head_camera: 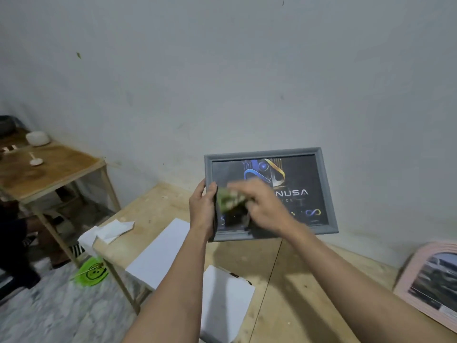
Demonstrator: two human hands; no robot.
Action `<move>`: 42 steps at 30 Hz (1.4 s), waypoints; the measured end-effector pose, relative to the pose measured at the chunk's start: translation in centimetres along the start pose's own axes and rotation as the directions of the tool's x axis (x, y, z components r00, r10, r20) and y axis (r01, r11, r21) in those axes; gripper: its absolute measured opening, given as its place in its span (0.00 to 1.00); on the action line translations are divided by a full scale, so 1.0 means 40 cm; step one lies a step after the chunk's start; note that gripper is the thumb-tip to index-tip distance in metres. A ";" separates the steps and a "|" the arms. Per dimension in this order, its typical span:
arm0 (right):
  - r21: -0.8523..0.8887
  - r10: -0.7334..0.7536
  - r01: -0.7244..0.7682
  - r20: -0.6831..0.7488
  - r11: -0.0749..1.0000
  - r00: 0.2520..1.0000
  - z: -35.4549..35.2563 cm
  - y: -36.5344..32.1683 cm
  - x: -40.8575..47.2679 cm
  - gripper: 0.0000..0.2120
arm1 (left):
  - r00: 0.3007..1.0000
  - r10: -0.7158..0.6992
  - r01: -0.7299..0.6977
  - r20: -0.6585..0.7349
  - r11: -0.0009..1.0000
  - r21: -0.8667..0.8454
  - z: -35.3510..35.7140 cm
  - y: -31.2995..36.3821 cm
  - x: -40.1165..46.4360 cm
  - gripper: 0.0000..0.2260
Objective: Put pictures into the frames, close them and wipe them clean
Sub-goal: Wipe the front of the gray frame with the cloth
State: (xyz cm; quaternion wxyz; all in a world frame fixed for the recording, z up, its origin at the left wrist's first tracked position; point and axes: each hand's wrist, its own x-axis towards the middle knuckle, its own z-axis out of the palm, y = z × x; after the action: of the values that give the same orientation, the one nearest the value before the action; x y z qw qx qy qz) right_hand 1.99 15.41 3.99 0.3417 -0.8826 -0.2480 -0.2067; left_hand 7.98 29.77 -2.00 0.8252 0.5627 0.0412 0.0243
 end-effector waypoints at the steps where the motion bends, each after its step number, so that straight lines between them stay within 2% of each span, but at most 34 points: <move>1: -0.057 0.011 -0.020 -0.163 0.998 0.987 -0.018 0.017 0.047 0.30 | 0.999 0.002 -0.002 0.039 1.000 0.000 0.007 -0.001 -0.002 0.15; 2: -0.129 0.024 -0.058 -0.252 0.990 0.967 -0.028 0.036 0.088 0.31 | 0.997 0.016 -0.016 0.072 1.000 0.003 0.021 0.007 -0.009 0.13; 3: -0.197 0.023 -0.077 -0.263 0.977 0.964 -0.026 0.054 0.117 0.32 | 0.995 0.030 -0.030 0.094 1.000 -0.004 0.033 0.016 -0.019 0.11; 6: -0.317 -0.107 0.068 -0.109 0.946 0.988 0.034 0.079 0.109 0.29 | 0.994 0.077 -0.072 0.081 0.995 -0.068 0.049 0.033 -0.016 0.11; 8: -0.276 -0.139 0.128 -0.019 0.953 0.990 0.097 0.075 0.023 0.27 | 0.997 0.072 -0.072 -0.009 0.994 -0.078 0.037 0.041 0.000 0.13; 10: -0.204 -0.133 0.154 0.109 0.967 0.985 0.152 0.075 -0.083 0.32 | 0.992 0.093 -0.093 -0.088 0.996 0.003 0.013 0.044 0.012 0.12; 12: -0.164 -0.153 0.191 0.218 0.968 0.964 0.179 0.080 -0.159 0.34 | 0.985 0.137 -0.125 -0.102 0.985 0.117 -0.003 0.047 0.016 0.12; 14: -0.133 -0.156 0.195 0.256 0.972 0.954 0.150 0.074 -0.166 0.34 | 0.984 0.161 -0.145 -0.080 0.974 0.175 -0.006 0.048 0.006 0.15; 15: -0.116 -0.130 0.159 0.228 0.980 0.965 0.126 0.067 -0.148 0.34 | 0.986 0.152 -0.136 -0.071 0.972 0.190 -0.011 0.039 0.007 0.17; 17: -0.120 -0.066 0.071 0.042 0.990 0.997 0.055 0.058 -0.080 0.34 | 0.992 0.109 -0.097 -0.060 0.979 0.179 -0.011 0.032 0.002 0.16; 19: -0.155 -0.007 -0.025 -0.201 0.988 0.980 -0.027 0.071 0.007 0.34 | 0.996 0.080 -0.071 -0.038 0.978 0.194 -0.006 0.031 -0.004 0.14; 21: -0.175 0.075 -0.131 -0.297 0.976 0.952 -0.091 0.103 0.079 0.32 | 0.995 0.096 -0.089 -0.024 0.972 0.217 0.003 0.030 -0.003 0.13; 23: -0.225 0.102 -0.156 -0.236 0.962 0.966 -0.099 0.135 0.098 0.31 | 0.993 0.112 -0.104 -0.030 0.975 0.196 0.002 0.030 -0.002 0.11; 25: -0.288 0.024 -0.059 -0.122 0.956 0.992 -0.056 0.158 0.052 0.31 | 0.993 0.103 -0.093 -0.054 0.983 0.160 -0.004 0.036 -0.005 0.10; 28: -0.202 -0.002 0.012 0.051 0.979 0.999 0.048 0.158 -0.077 0.32 | 0.980 0.105 -0.086 -0.171 0.989 0.120 -0.040 0.040 0.015 0.10; 30: -0.114 0.085 -0.066 0.169 0.991 0.982 0.094 0.143 -0.158 0.32 | 0.964 0.111 -0.084 -0.241 0.989 0.122 -0.072 0.042 0.029 0.11; 33: 0.016 0.278 -0.294 0.282 0.956 0.918 0.081 0.121 -0.180 0.30 | 0.972 0.100 -0.059 -0.214 0.980 0.192 -0.111 0.033 0.044 0.13; 34: 0.052 0.328 -0.354 0.269 0.934 0.905 0.062 0.114 -0.151 0.30 | 0.975 0.095 -0.051 -0.203 0.976 0.209 -0.119 0.029 0.049 0.14; 36: 0.031 0.329 -0.333 0.084 0.942 0.940 0.009 0.102 -0.064 0.31 | 0.979 0.083 -0.040 -0.188 0.974 0.221 -0.121 0.028 0.057 0.14; 38: -0.090 0.211 -0.228 -0.172 0.969 0.962 -0.048 0.113 0.036 0.31 | 0.982 0.081 -0.043 -0.168 0.975 0.218 -0.110 0.039 0.058 0.15; 39: -0.168 0.140 -0.183 -0.237 0.969 0.961 -0.070 0.124 0.079 0.31 | 0.985 0.084 -0.049 -0.153 0.973 0.224 -0.102 0.049 0.056 0.15; 42: -0.320 0.021 -0.097 -0.233 0.942 0.972 -0.065 0.144 0.132 0.30 | 0.985 0.131 -0.103 -0.114 0.969 0.224 -0.093 0.070 0.061 0.17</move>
State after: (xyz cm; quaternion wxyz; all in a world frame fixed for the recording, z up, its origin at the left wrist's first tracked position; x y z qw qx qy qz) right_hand 8.99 11.44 5.70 0.2216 -0.9050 -0.1429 -0.3338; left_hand 10.07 34.48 -0.84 0.7516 0.6483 0.0633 0.1043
